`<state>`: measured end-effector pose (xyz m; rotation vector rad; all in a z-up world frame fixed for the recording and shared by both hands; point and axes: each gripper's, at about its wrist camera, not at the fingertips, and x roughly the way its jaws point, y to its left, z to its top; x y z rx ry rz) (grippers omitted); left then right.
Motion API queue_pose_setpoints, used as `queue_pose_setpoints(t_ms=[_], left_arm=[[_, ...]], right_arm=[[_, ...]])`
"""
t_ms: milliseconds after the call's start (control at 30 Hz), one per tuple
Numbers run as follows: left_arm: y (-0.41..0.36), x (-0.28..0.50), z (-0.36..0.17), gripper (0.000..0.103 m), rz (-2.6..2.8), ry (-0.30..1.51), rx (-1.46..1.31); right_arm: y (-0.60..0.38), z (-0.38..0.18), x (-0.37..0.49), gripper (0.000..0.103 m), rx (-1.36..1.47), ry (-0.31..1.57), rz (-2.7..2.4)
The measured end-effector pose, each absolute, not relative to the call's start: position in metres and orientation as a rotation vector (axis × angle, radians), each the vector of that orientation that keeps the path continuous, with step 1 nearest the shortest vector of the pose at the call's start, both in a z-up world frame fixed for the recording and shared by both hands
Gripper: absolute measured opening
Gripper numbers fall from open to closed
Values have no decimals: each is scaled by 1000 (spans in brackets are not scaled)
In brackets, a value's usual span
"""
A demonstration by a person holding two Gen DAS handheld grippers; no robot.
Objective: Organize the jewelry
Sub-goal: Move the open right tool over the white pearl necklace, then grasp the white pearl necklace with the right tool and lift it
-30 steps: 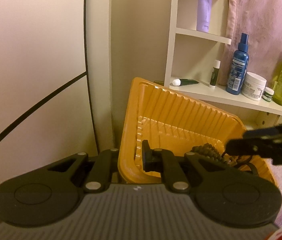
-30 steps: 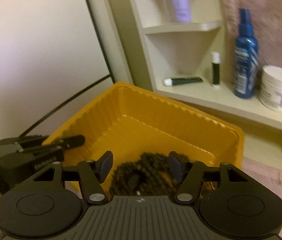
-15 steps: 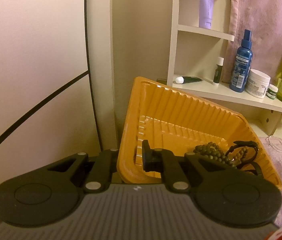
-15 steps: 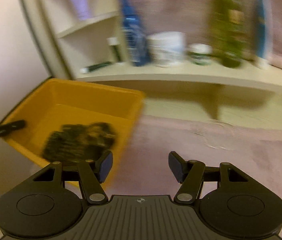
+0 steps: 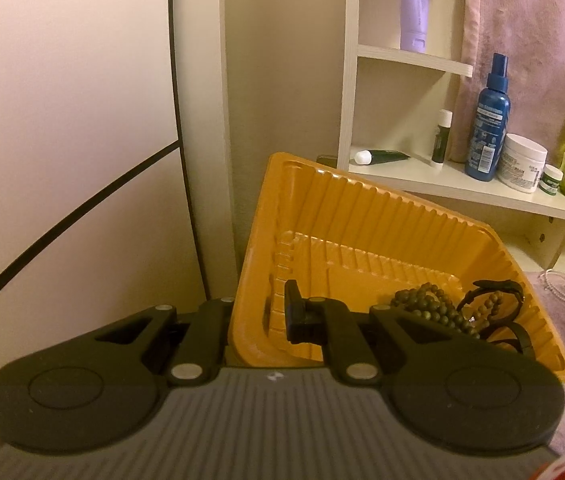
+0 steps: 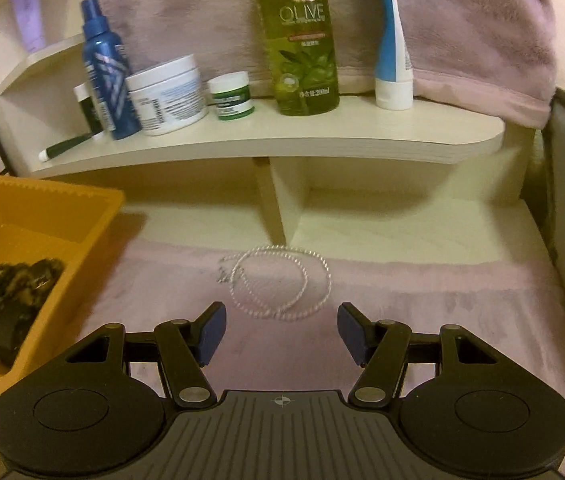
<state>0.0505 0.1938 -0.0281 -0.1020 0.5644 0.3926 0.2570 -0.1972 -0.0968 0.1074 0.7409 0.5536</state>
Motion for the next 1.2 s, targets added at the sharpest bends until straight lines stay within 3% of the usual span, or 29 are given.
queue_pose_setpoints(t_ms=[333, 567, 800, 867, 967, 1200], left_arm=[[196, 54, -30, 10, 402, 582, -106], [197, 56, -32, 10, 406, 591, -105], [196, 57, -32, 10, 410, 596, -103], [196, 58, -32, 10, 410, 596, -103], [197, 58, -32, 10, 411, 596, -105], [198, 57, -33, 10, 411, 596, -105]], right_arm=[[-180, -112, 282, 69, 136, 723, 560], [-152, -116, 268, 69, -73, 663, 554], [-152, -114, 262, 33, -84, 645, 578], [-150, -112, 260, 16, -90, 646, 584], [-150, -110, 258, 5, -79, 652, 589], [-157, -100, 245, 3, -67, 654, 609]])
